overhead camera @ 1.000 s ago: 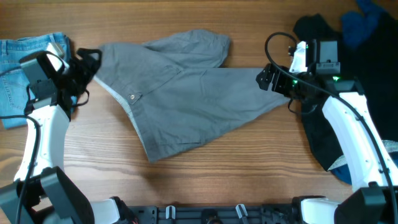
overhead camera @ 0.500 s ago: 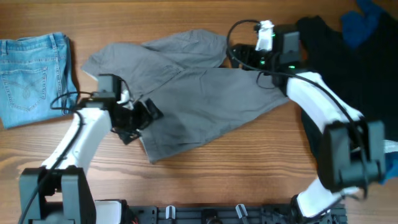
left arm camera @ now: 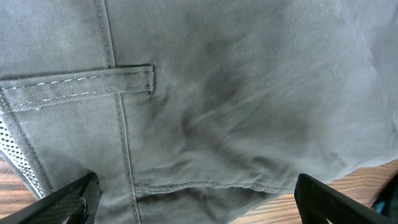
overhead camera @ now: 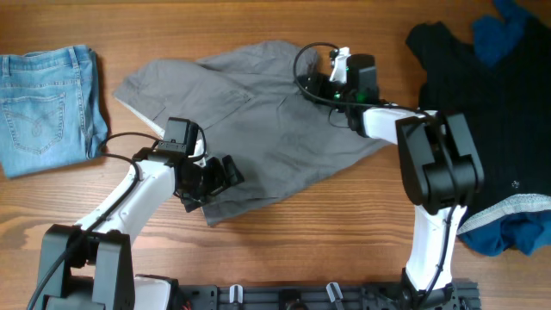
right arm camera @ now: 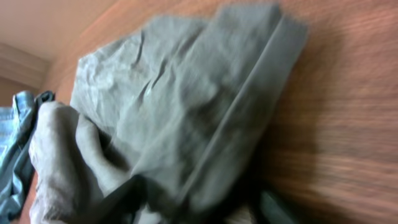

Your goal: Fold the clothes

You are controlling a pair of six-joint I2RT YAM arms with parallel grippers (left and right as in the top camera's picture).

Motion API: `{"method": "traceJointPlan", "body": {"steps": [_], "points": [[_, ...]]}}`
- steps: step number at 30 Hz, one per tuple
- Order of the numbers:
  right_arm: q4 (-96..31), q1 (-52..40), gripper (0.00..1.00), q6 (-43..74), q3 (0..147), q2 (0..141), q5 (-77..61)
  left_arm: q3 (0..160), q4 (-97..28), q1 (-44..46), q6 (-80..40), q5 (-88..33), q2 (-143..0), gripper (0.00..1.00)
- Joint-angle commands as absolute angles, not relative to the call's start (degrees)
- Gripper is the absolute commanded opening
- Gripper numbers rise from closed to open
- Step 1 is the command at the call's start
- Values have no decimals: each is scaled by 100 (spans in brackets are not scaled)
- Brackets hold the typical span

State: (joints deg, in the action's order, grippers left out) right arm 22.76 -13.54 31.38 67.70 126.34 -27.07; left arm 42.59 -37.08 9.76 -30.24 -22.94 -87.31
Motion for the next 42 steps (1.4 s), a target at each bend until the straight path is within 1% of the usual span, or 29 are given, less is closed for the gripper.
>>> {"method": "traceJointPlan", "body": {"steps": [1, 2, 4, 7, 11, 13, 14, 15, 17, 18, 19, 21, 25, 30, 33, 34, 35, 38, 41, 42], "points": [[2484, -1439, 13, 3402, 6794, 12846, -2239, 4222, -3684, 991, -2939, -2220, -8711, 100], [2698, -1411, 8, 3494, 6801, 12846, -2224, 4222, -3684, 991, -2939, -2220, -8713, 100], [3087, -1288, 4, 3658, 6917, 12846, -2206, 4222, -3682, 991, -2936, -2217, -8711, 100], [3203, -950, 4, 3824, 7345, 12814, -2265, 4222, -3682, 991, -2936, -2176, -8713, 100], [2749, -405, 4, 3802, 7732, 12630, -2488, 4222, -3682, 991, -2936, -2108, -8711, 100], [2276, -137, 13, 3717, 7732, 12512, -2488, 4222, -3638, 991, -2939, -2091, -8711, 100], [2047, -56, 22, 3599, 7732, 12501, -2523, 4222, -3607, 991, -2939, -2091, -8713, 100], [1782, 10, 34, 3435, 7732, 12490, -2563, 4222, -3562, 991, -2936, -2088, -8711, 100], [1017, 121, 44, 3059, 7732, 12479, -2571, 4222, -3439, 989, -2936, -2091, -8711, 100], [607, 163, 55, 2856, 7732, 12479, -2545, 4222, -3393, 989, -2936, -2088, -8711, 100], [14, 213, 63, 2668, 7732, 12479, -2405, 4222, -3339, 989, -2936, -2088, -8713, 100], [-878, 296, 71, 2373, 7732, 12460, -2126, 4222, -3306, 989, -2936, -2091, -8711, 100], [-1671, 510, 75, 2200, 7732, 12036, -2084, 4222, -3492, 989, -2965, -2143, -8711, 100], [-2497, 696, 77, 2099, 7732, 10722, -1494, 4222, -4200, 991, -3942, -2353, -8711, 100], [-3354, 696, 80, 2093, 7732, 10022, -1066, 4222, -4541, 991, -4606, -2368, -8711, 98], [-3618, 696, 86, 2097, 7732, 9880, -1017, 4222, -4644, 991, -5035, -2383, -8711, 98], [-3986, 696, 99, 2099, 7732, 9741, -1002, 4222, -4707, 991, -5553, -2394, -8711, 98], [-4838, 696, 100, 2119, 7730, 9631, -1044, 4222, -4576, 991, -6571, -2370, -8711, 100], [-5649, 701, 100, 2104, 7714, 9642, -947, 4222, -4110, 991, -7096, -2237, -8711, 100], [-5896, 701, 100, 2132, 7714, 9642, -823, 4222, -4029, 991, -7295, -2150, -8711, 94]]}}
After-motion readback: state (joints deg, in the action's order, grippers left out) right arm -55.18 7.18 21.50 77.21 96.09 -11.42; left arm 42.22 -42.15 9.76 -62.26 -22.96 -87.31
